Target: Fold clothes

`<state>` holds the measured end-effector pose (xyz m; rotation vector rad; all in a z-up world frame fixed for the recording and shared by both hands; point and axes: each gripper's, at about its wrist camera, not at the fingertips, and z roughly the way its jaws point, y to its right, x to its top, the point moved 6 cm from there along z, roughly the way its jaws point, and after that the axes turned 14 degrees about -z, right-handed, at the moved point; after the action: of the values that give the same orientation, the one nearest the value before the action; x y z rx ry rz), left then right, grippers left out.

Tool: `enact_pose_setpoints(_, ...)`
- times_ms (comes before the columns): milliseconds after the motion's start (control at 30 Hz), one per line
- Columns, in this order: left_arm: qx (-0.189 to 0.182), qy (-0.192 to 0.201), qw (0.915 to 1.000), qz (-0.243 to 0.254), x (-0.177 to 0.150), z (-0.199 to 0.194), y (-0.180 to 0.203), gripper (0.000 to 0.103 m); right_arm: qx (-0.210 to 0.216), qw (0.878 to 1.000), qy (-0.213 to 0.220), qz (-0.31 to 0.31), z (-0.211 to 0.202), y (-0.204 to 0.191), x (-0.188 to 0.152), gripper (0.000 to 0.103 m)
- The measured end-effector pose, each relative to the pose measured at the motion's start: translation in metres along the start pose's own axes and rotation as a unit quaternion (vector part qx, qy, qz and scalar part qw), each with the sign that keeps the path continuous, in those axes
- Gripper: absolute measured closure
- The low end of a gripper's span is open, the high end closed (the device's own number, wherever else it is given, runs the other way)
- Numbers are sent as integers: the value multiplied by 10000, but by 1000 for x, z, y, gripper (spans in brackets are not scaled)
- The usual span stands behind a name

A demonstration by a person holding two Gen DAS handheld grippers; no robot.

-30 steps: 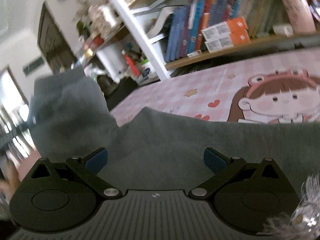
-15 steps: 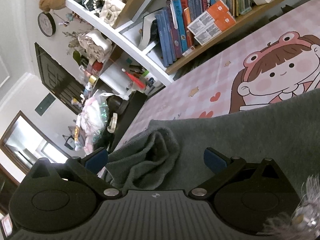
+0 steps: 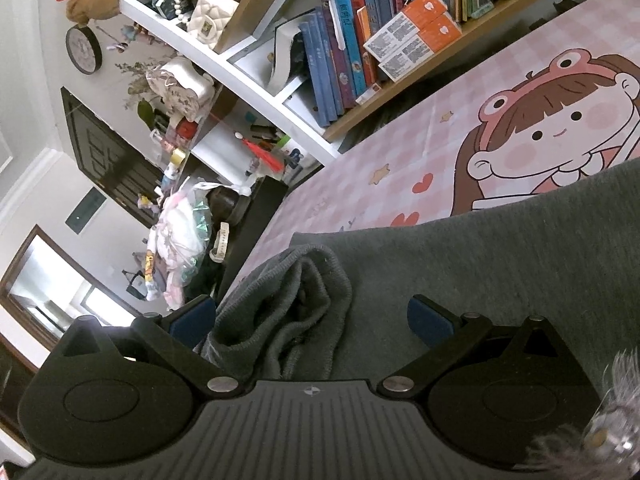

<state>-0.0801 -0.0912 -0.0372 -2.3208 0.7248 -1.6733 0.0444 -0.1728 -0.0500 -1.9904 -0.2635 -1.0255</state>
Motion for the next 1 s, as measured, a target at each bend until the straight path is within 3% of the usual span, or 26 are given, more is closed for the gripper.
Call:
enact_pose_setpoints(100,-414,-271,9987,-158,-6,5,4,40,-2,10000,-3,-1,0,0,0,0)
enact_pose_setpoints(200,-605,-280,9961,-586,-3,1,-7,40,2,10000,0,10,0,0,0,0)
enact_pose_setpoints(333,-574,485,9860,-1488,24,-22,-43,40,-9,10000,-6,-7,1,1,0,0)
enact_pose_setpoints(400,-138,695,9793,-1894,33,-23,-69,43,-7,10000,3,0,1,1,0,0)
enact_pose_setpoints(433,142,692,9755,-2084,35,-20,-82,55,-7,10000,7,4,1,1,0,0)
enact_pose_setpoints(467,457,532,9713,-2274,33,-13,-95,76,-6,10000,12,7,1,1,0,0)
enact_pose_setpoints(533,815,77,9570,-2785,18,2,-114,92,-3,10000,24,18,1,2,0,0)
enact_pose_setpoints(567,835,-171,9480,-3068,8,9,-120,96,0,10000,31,25,1,2,0,0)
enact_pose_setpoints(600,609,-417,9411,-3299,-3,15,-120,96,0,10000,28,22,1,2,0,0)
enact_pose_setpoints(633,404,-622,9401,-3327,-12,19,-112,96,0,10000,26,18,1,2,0,0)
enact_pose_setpoints(700,184,-950,9524,-2892,-26,22,-86,95,-23,10000,-1,-32,1,2,0,0)
enact_pose_setpoints(767,383,-755,9714,-2221,-28,15,-69,95,-48,9999,-27,-87,2,1,0,0)
enact_pose_setpoints(800,405,-701,9744,-2098,-26,13,-67,93,-55,9999,-35,-107,2,1,-1,0)
enact_pose_setpoints(833,381,-621,9757,-2066,-24,11,-67,91,-62,9999,-44,-127,2,0,-1,0)
enact_pose_setpoints(1000,-106,47,9588,-2839,-8,-7,-95,83,-79,9996,-71,-247,4,-2,-3,0)
